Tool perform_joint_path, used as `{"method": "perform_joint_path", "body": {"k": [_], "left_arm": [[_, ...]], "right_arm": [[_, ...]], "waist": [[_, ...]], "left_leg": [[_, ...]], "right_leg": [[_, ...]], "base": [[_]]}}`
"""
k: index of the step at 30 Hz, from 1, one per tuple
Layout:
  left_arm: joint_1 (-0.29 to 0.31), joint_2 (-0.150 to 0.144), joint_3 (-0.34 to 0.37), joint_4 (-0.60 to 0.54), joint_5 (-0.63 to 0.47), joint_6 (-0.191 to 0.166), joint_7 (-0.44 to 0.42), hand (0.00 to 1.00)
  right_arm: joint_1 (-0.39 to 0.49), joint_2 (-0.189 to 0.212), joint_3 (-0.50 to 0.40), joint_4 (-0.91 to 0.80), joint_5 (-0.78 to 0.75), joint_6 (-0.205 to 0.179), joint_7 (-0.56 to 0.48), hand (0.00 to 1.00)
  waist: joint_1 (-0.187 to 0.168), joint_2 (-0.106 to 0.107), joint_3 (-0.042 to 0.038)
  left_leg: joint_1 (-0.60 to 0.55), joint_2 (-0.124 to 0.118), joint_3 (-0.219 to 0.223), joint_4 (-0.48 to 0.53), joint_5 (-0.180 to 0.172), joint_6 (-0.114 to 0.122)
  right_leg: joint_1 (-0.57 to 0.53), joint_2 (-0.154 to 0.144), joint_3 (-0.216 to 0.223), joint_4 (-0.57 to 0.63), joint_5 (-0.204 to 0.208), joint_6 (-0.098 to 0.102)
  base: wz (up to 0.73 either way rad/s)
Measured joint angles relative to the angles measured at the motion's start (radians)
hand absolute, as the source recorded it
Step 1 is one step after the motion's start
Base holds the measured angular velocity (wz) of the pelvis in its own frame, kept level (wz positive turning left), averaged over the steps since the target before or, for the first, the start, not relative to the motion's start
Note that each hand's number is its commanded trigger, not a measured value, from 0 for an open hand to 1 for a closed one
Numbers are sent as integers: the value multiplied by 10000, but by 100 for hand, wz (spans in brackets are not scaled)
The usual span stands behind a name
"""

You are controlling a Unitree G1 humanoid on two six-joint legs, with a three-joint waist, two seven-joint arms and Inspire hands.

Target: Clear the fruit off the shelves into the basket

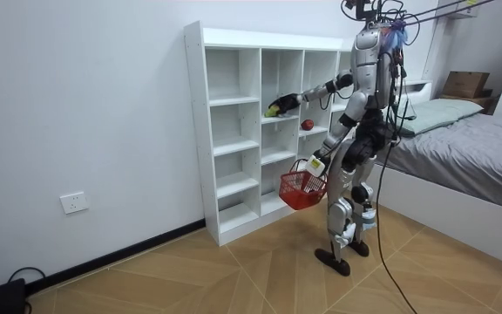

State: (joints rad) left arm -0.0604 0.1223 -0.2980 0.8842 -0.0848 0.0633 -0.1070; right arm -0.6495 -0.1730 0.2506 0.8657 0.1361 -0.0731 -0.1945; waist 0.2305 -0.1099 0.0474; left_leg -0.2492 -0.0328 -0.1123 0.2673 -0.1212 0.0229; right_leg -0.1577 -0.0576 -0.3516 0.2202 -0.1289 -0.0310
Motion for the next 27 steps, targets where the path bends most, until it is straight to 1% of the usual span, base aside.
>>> {"method": "perform_joint_path", "body": {"k": [2,3,5,6,7,8,9,10,11,12,14,15,16,17,18,19,20,21,22,25,27], "left_arm": [[-37,-127,2,2,-18,-4,98,100],[-48,-136,8,2,-15,-5,102,100],[-55,-197,7,-2,2,-13,120,100],[-57,-198,3,-5,0,-13,123,100],[-57,-205,7,-6,-10,-14,125,100],[-49,-213,0,-5,-35,-13,145,100],[-48,-295,-2,-16,-45,-15,163,100],[-47,-305,19,-33,-47,-15,169,100],[-48,-309,43,-122,-46,-15,174,100],[-46,-309,46,-193,-46,-15,176,100],[-12,-295,92,-216,-35,-102,170,100],[20,-300,111,-216,-5,-124,171,100],[62,-327,180,-200,2,-213,170,100],[58,-324,267,-161,3,-299,172,100],[57,-321,318,-138,4,-347,172,100],[60,-309,425,-83,2,-442,171,100],[61,-244,492,-65,0,-500,169,100],[62,-244,504,-66,-4,-538,169,100],[67,-243,507,-65,-3,-631,164,100],[61,-287,531,-67,-2,-714,152,100],[62,-322,587,-66,-5,-726,153,100]], "right_arm": [[465,78,28,-715,-336,6,172,100],[586,82,28,-872,-402,7,245,100],[1160,177,31,-1684,-787,12,447,100],[1330,209,32,-1927,-864,11,482,100],[1695,260,38,-2477,-1030,13,622,100],[2088,301,96,-2946,-1070,-3,796,100],[2551,303,248,-3443,-1049,-1,911,100],[2779,302,316,-3680,-1050,4,953,100],[3270,299,423,-4111,-1058,3,1060,100],[3503,303,459,-4267,-1049,2,1125,100],[4327,279,609,-4423,-1122,30,1253,100],[4570,237,585,-4494,-1188,56,1261,100],[4962,138,513,-4638,-1407,88,1310,100],[5222,66,446,-4736,-1533,98,1350,100],[5302,57,395,-4763,-1605,98,1388,100],[5351,61,379,-4777,-1806,98,1439,100],[5355,73,380,-4820,-1923,98,1453,100],[5367,71,375,-4895,-1970,98,1453,100],[5371,65,368,-5073,-2081,97,1453,100],[5453,75,308,-5603,-2720,37,1434,100],[5639,83,304,-5954,-3017,-42,1439,100]], "waist": [[-126,127,-20],[-168,168,-33],[-341,291,-97],[-400,310,-109],[-522,349,-127],[-585,381,-131],[-609,425,-163],[-620,447,-184],[-730,514,-230],[-797,538,-244],[-982,594,-292],[-1048,606,-343],[-1182,656,-376],[-1285,674,-385],[-1339,679,-389],[-1492,683,-391],[-1559,684,-391],[-1602,687,-391],[-1718,690,-390],[-1783,731,-404],[-1804,765,-409]], "left_leg": [[1,9,49,0,0,0],[0,9,49,3,0,0],[11,7,63,12,0,1],[17,8,74,12,0,1],[43,20,147,10,0,3],[149,41,306,-16,-9,18],[305,58,463,-112,-16,30],[360,64,537,-159,-17,33],[414,64,608,-177,-25,47],[453,61,637,-194,-23,49],[883,57,877,-416,-1,84],[961,56,947,-466,0,87],[1087,63,1058,-530,-11,109],[1214,89,1236,-614,-11,117],[1265,110,1345,-646,-12,121],[1363,151,1523,-706,-20,131],[1453,197,1686,-753,-28,135],[1488,208,1732,-788,-29,134],[1542,215,1803,-833,-29,131],[1627,222,1924,-894,-52,98],[1674,225,1943,-975,-53,95]], "right_leg": [[-22,-20,49,2,0,0],[-18,-25,42,3,0,0],[-7,-64,47,17,0,0],[-9,-65,53,18,0,0],[-8,-66,104,22,0,0],[27,-65,244,49,0,1],[52,-61,429,80,-5,9],[52,-63,503,96,-7,15],[64,-73,553,100,-1,26],[76,-81,608,115,-5,33],[257,-79,925,173,-45,91],[279,-77,1014,183,-64,114],[355,-91,1074,179,-71,125],[360,-90,1200,189,-70,126],[360,-75,1282,193,-66,122],[367,-36,1408,196,-58,114],[365,26,1582,189,-23,99],[365,47,1629,177,-11,94],[364,69,1669,177,-7,87],[356,141,1855,163,2,72],[359,148,1869,146,-2,68]], "base": [[-5],[0],[0],[-4],[-18],[-33],[-38],[-34],[-21],[-24],[-28],[-27],[-33],[-38],[-47],[-48],[-44],[-30],[-20],[-13],[-4]]}}
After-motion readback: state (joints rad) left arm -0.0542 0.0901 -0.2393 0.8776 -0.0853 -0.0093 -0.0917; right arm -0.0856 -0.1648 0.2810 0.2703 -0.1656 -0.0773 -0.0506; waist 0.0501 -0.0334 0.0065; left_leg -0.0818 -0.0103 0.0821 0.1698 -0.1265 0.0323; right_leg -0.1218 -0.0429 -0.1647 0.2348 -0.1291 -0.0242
